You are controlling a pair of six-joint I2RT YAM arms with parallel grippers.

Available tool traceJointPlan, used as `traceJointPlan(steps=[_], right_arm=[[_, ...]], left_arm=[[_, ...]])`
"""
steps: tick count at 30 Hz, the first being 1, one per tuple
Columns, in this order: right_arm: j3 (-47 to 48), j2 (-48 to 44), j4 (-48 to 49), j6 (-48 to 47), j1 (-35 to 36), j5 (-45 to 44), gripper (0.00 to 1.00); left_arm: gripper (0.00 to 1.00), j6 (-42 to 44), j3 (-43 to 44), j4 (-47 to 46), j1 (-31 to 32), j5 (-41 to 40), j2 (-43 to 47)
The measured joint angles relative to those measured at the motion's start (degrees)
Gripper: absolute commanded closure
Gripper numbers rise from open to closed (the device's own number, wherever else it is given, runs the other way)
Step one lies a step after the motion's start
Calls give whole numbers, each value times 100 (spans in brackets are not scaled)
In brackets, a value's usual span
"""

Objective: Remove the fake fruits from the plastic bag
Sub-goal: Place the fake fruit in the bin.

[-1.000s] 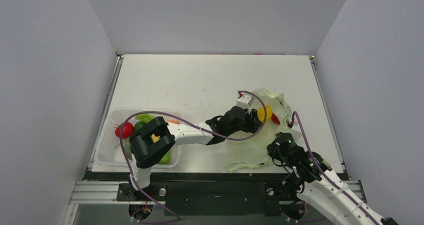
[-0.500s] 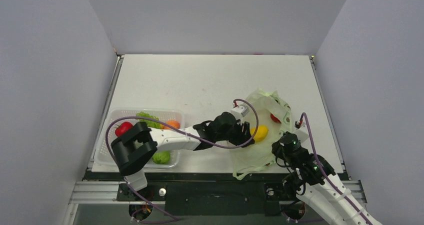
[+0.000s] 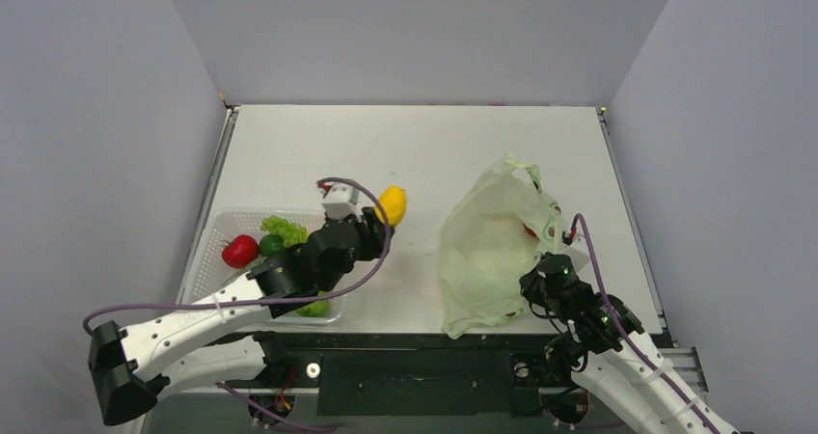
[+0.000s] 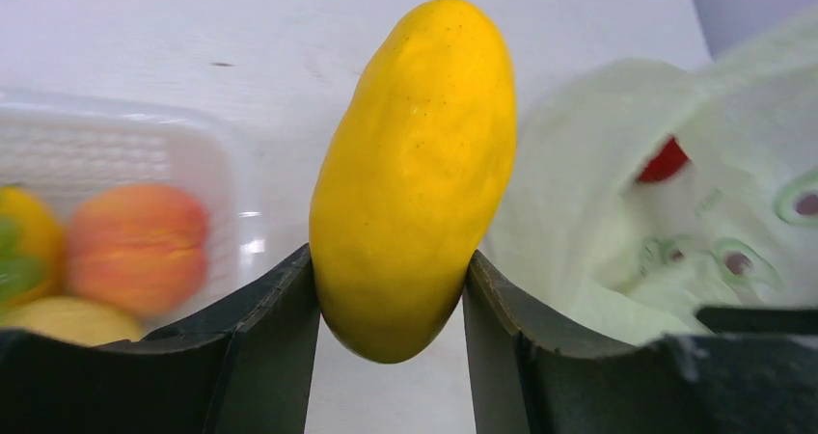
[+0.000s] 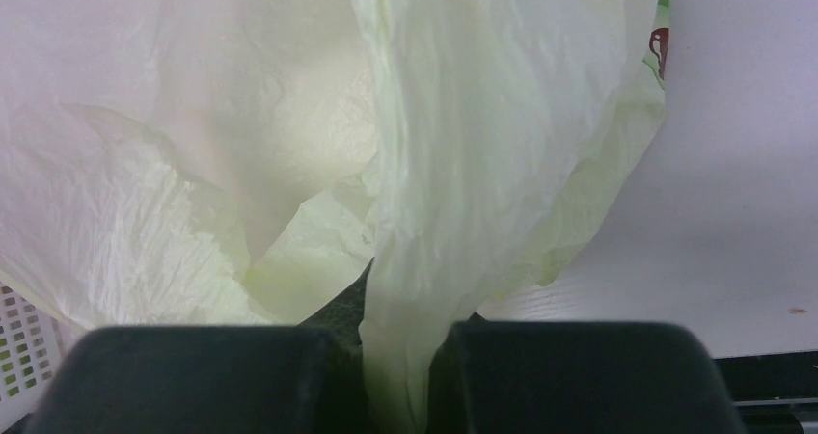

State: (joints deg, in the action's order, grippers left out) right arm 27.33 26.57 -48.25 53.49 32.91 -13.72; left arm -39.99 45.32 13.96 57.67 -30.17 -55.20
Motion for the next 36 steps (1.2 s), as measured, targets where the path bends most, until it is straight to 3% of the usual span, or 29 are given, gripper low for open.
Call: traceJointPlan(steps=[8,14,17,19,21,23,25,32,36], right_arm=[[0,15,96,-111,-107,216,100],[-2,24,153,-164,-129,273,100],[0,72,157,-177,-140,306,100],[-2,87,157,-186,-144,328,100],[-2,85,160,-186,-144,343,100],[-2,85,162,-188,-144,356,100],[0,94,168,-188,-144,367,100],[-2,136,179,-232,-149,479,100],[0,177,254,-337,-149,673,100]], left_arm=[[100,-1462,-343,2721,-732,-2065,1926],[98,-2310,-17,4623,-1119,-2983,2118],[86,-2614,267,5283,-1209,-3222,1974],[70,-2841,415,5676,-1235,-3370,1921],[43,-2964,455,5921,-1241,-3473,1945],[28,-2979,455,6030,-1244,-3539,2004],[20,-2964,455,6048,-1250,-3602,2083],[14,-2940,472,6041,-1292,-3757,1996],[14,-2288,494,5386,-1314,-3624,2009]])
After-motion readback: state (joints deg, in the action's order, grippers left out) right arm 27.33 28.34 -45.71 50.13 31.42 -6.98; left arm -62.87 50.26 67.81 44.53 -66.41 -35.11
